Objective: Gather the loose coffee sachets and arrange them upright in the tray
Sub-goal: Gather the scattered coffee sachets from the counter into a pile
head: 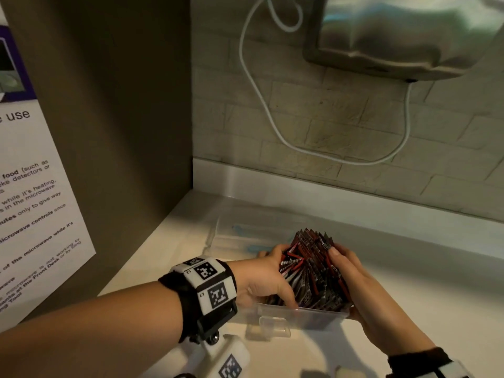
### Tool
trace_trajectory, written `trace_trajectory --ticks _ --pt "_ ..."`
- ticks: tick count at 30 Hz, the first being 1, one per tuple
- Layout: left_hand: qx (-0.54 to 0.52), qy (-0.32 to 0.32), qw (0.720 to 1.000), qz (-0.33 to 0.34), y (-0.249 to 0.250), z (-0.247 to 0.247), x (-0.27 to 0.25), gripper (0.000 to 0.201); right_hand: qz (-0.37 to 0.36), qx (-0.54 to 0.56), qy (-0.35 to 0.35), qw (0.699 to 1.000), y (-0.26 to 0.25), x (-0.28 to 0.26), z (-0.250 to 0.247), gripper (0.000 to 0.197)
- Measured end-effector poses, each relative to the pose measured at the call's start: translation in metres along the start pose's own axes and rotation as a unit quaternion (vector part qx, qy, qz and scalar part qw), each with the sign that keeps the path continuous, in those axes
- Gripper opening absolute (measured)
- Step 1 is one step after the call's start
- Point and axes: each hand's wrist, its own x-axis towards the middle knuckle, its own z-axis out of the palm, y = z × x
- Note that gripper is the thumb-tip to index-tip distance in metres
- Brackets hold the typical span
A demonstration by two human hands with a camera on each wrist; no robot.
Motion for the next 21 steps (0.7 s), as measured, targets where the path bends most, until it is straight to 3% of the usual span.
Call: trace_trajectory --ticks 4,8,10,12,15,17,18,21 --pt "-0.049 0.007 0.999 -0.007 -0.001 0.000 0.001 0.089 0.006 0.010 0.008 1.000 -0.001 -0.001 -0.002 0.047" --pt "-0.013 0.032 0.999 0.001 -0.003 0.004 0.003 0.073 0.014 0.024 0.017 0.999 -0.003 -0.002 -0.001 0.040" --pt "0.001 0.043 0.999 0.000 -0.001 0.006 0.003 0.072 0.016 0.026 0.017 0.999 -0.005 -0.005 0.001 0.048" --pt "0.021 0.056 0.998 0.005 -0.001 0.007 0.004 0.077 0.006 0.021 0.027 0.999 -0.006 -0.006 0.002 0.068" --pt "0.035 0.065 0.997 0.013 0.000 0.008 0.006 0.071 -0.068 -0.042 0.057 0.995 -0.010 -0.010 0.004 0.082" --pt "0.024 0.066 0.997 0.019 0.000 0.008 0.007 0.063 -0.135 -0.195 0.060 0.970 -0.013 -0.011 0.006 0.089" --pt "0.021 0.067 0.997 0.022 0.001 0.007 0.007 0.060 -0.152 -0.292 0.052 0.943 -0.014 -0.012 0.008 0.090" --pt "0.011 0.072 0.997 0.034 0.004 0.006 0.006 0.059 -0.119 -0.477 0.020 0.871 -0.020 -0.012 0.018 0.085"
